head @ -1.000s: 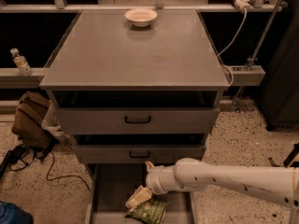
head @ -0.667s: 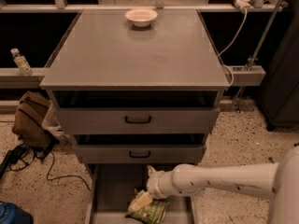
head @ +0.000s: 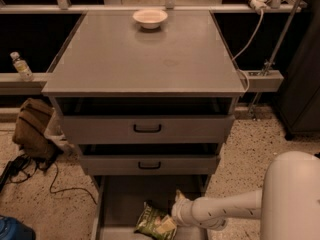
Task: Pick green jalapeno chip bag from bottom drawer and place on counter
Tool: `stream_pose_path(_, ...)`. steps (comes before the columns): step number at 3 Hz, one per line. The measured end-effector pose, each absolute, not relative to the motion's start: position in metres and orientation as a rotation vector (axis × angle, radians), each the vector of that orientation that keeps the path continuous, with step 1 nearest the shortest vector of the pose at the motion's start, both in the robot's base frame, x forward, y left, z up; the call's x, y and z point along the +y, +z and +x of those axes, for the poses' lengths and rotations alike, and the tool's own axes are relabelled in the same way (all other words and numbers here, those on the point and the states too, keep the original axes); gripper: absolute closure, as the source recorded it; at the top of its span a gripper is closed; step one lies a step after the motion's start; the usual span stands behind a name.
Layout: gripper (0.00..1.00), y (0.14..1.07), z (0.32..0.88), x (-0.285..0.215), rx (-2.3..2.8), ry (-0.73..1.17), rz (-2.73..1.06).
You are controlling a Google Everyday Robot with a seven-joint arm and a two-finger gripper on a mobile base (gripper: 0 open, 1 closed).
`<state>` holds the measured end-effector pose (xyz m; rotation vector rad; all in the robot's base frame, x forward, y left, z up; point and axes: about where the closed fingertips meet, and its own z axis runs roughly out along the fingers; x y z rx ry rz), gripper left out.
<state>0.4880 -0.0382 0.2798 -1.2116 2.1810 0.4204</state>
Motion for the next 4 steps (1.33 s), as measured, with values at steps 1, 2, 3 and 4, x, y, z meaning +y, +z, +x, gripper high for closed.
stream_pose_path(1, 0.0, 0.238, 0.488, -0.049, 2.186, 0.428, -1.135)
stream_pose_path(2, 0.0, 0.212, 0.496, -0.063, 2.189, 0.422, -1.043)
stream_pose_path(3, 0.0, 0.169, 0.49, -0.05, 2.238, 0.46, -1.104)
stream_pose_path(4, 0.0, 0.118, 0.481, -0.031, 2.293, 0.528, -1.181)
